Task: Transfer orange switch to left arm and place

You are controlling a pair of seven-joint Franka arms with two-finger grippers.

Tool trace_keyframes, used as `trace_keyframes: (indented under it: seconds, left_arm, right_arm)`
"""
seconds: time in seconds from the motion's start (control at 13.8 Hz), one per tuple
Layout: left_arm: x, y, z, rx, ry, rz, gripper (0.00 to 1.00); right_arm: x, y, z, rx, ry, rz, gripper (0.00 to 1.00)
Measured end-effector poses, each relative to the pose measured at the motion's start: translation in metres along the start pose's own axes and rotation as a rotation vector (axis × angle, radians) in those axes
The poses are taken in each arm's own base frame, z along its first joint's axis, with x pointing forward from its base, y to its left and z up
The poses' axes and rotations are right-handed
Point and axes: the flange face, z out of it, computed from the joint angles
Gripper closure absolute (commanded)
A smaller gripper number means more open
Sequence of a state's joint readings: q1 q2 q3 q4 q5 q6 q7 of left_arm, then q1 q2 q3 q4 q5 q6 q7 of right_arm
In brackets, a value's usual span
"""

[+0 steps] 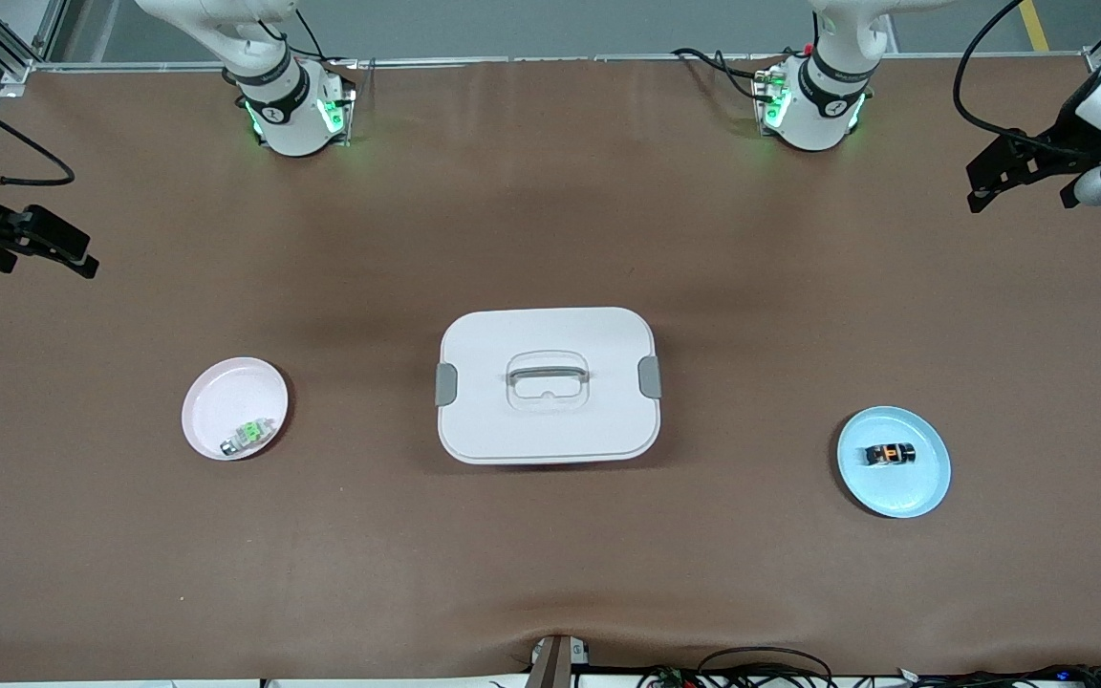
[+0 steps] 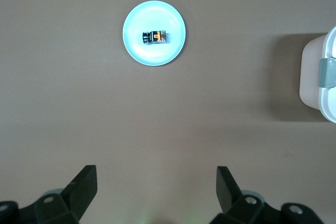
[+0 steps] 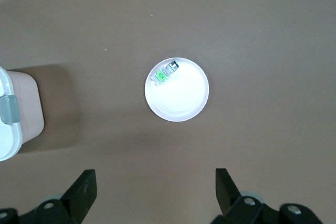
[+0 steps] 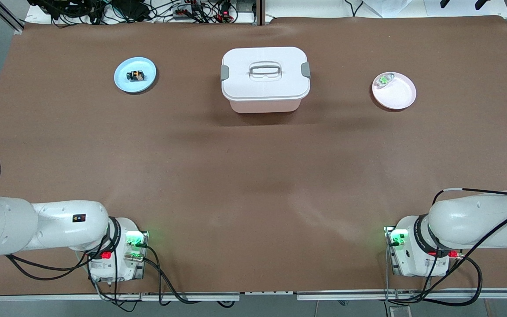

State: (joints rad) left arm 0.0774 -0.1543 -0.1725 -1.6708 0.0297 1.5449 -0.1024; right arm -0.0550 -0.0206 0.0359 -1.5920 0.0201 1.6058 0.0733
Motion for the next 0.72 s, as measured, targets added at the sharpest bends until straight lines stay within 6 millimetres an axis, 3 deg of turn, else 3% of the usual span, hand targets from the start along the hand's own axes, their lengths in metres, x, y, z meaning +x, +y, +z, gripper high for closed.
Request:
trace_keyframes:
  seconds: [0.72]
  left_arm:
    - [0.012,-0.004,0.014,-0.004,-0.029,-0.001,0.00]
  right_arm:
    - [0.000,0.000,0.000,0.000,0.004,0.000,0.00]
